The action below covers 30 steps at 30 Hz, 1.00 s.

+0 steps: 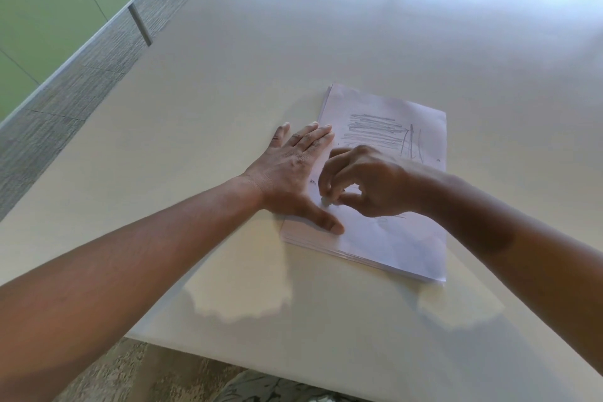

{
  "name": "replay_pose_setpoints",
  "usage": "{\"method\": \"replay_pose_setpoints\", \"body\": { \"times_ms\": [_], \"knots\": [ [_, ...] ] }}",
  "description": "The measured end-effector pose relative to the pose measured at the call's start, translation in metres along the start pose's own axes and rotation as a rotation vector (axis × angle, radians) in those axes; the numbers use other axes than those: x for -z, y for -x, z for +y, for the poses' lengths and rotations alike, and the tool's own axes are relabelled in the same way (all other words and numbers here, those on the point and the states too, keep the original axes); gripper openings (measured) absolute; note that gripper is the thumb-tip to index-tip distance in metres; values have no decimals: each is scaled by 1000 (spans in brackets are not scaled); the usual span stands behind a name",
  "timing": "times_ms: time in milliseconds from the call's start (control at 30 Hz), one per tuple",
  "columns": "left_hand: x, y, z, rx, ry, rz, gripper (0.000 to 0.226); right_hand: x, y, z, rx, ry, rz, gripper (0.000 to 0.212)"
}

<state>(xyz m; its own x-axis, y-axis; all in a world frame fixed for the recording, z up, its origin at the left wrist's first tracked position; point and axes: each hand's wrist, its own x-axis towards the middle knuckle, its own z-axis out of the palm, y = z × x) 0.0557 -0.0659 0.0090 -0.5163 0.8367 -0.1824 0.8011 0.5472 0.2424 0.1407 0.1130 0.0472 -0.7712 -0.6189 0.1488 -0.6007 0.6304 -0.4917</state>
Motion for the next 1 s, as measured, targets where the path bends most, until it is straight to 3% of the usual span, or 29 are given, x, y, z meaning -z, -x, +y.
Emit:
{"method": "replay_pose_setpoints", "body": {
  "times_ms": [100,333,533,700,900,1000],
  "knots": [
    [-1,0,0,9,-4,2,165,5,8,1,17,-1,-58,3],
    [0,0,1,-1,-14,8,167,-3,-5,0,37,1,-3,9],
    [-1,0,0,9,-1,6,165,4,5,-2,-1,-10,-72,3],
    [0,1,1,8,2,0,167,-5,-4,-4,-7,9,8,10],
    [-1,0,0,3,4,-1,166,6,3,-5,-47,9,-87,8],
    [0,0,1,2,4,1,167,2,-2,-4,-36,16,-46,11]
  ]
}}
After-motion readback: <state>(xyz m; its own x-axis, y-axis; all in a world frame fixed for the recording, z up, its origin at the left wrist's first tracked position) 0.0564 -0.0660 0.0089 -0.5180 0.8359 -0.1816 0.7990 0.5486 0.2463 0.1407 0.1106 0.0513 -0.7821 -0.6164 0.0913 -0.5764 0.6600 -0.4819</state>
